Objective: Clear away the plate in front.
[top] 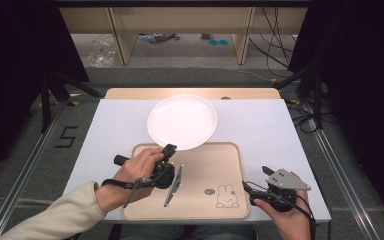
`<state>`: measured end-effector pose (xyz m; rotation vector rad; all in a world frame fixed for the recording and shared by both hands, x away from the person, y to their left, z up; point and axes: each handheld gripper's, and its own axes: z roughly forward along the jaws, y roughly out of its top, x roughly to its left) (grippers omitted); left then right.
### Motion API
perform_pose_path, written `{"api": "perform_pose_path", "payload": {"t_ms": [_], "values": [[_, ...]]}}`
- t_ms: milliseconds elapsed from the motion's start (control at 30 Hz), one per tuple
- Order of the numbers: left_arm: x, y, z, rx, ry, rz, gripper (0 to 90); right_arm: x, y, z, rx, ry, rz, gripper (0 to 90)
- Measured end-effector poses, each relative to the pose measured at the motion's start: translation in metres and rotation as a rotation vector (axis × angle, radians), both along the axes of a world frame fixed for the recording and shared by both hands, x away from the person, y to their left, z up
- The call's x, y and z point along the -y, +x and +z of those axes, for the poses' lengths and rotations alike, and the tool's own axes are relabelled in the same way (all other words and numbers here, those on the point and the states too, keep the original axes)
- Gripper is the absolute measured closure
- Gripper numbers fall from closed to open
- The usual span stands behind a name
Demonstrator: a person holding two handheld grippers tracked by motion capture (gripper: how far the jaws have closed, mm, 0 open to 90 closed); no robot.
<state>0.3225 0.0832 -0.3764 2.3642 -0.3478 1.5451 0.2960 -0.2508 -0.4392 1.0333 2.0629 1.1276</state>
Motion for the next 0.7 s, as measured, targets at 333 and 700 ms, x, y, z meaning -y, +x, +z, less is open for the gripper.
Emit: {"api": "perform_pose_path", "payload": {"t_ms": [333, 700], "values": [[-0.003, -0.011, -0.001, 0.001, 0.004, -0.015, 87.2, -0.001, -0.001, 0.0, -0.011, 0.008, -0.002, 21.2], [-0.005, -0.02, -0.007, -0.011, 0.006, -0.026, 87.2, -0.001, -0.001, 0.0, -0.013, 0.008, 0.0, 21.2]]}}
